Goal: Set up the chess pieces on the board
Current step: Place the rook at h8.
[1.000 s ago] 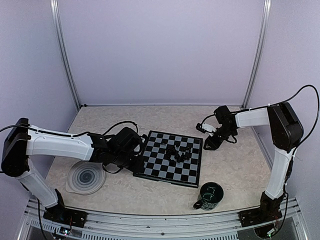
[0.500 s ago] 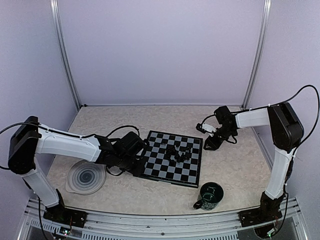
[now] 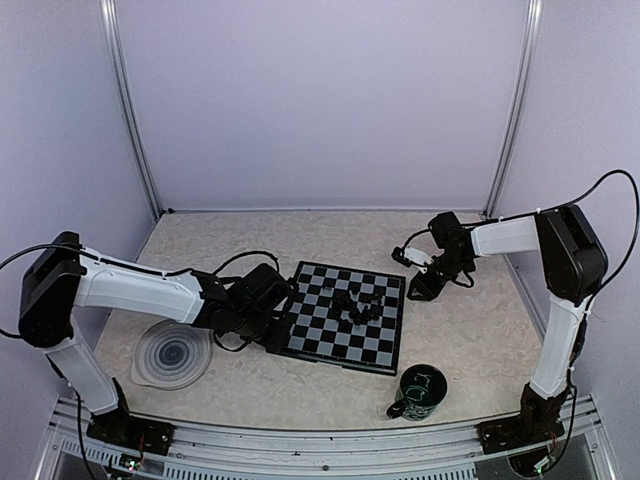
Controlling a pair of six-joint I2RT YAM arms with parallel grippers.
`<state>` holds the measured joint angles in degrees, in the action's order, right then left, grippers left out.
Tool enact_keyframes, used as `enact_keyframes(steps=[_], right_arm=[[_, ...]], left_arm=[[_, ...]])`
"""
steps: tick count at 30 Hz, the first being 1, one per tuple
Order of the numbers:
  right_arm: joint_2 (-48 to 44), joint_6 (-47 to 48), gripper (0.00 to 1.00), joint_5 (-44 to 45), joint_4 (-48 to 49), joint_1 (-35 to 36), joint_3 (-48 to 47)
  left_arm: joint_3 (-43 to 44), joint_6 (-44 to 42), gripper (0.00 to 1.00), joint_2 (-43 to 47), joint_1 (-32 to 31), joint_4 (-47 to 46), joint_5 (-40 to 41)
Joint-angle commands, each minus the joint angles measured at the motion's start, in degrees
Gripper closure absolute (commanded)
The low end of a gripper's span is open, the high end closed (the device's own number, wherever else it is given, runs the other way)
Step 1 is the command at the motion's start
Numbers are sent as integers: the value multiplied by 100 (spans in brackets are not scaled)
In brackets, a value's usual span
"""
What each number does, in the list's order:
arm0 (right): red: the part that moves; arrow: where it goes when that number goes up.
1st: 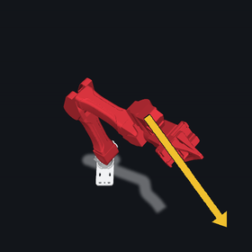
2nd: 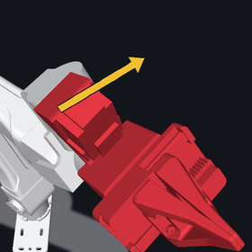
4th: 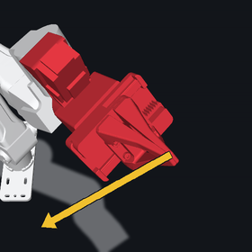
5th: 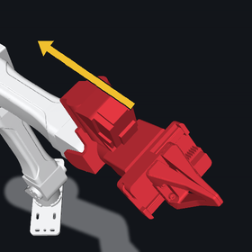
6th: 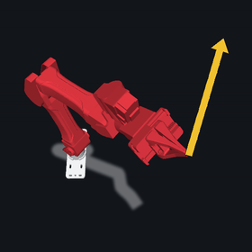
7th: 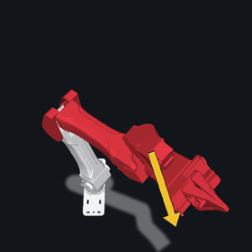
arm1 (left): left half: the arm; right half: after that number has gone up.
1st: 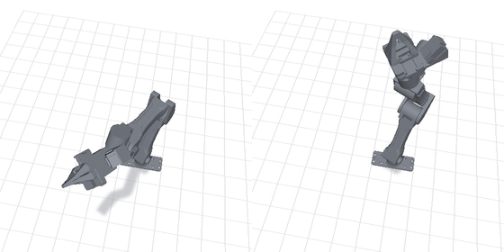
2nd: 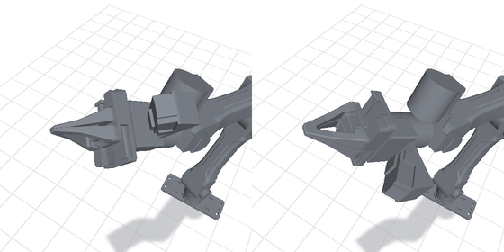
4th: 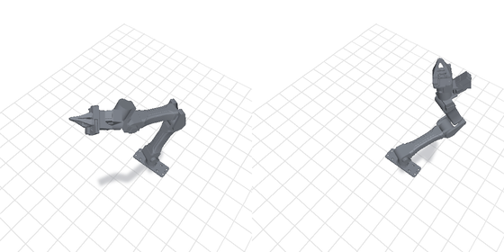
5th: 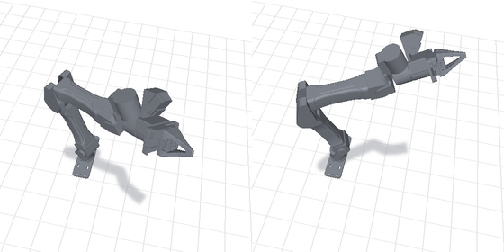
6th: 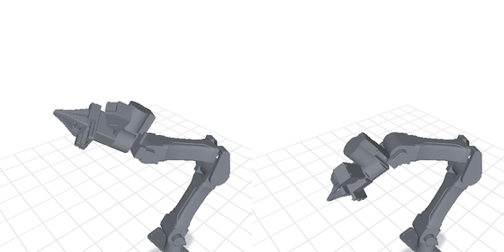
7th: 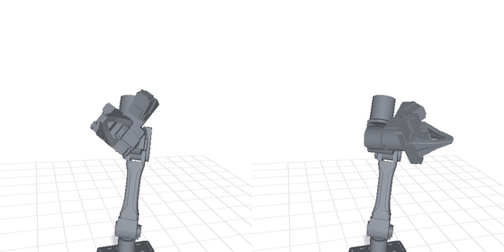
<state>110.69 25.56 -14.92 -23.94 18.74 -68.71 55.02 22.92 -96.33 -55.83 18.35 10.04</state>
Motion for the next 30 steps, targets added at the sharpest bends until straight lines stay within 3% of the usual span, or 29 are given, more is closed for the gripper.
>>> enact_keyframes(steps=[1, 25, 30], right_arm=[[-38, 10, 63, 77, -146, 34, 131], [-25, 6, 63, -1, -200, 38, 112], [-103, 9, 63, -23, -247, 29, 86]], left_arm=[[104, 33, 83, -93, 54, -194, 60], [167, 116, 74, -48, 30, 61, 157], [495, -46, 64, 44, -113, 288, 235]])
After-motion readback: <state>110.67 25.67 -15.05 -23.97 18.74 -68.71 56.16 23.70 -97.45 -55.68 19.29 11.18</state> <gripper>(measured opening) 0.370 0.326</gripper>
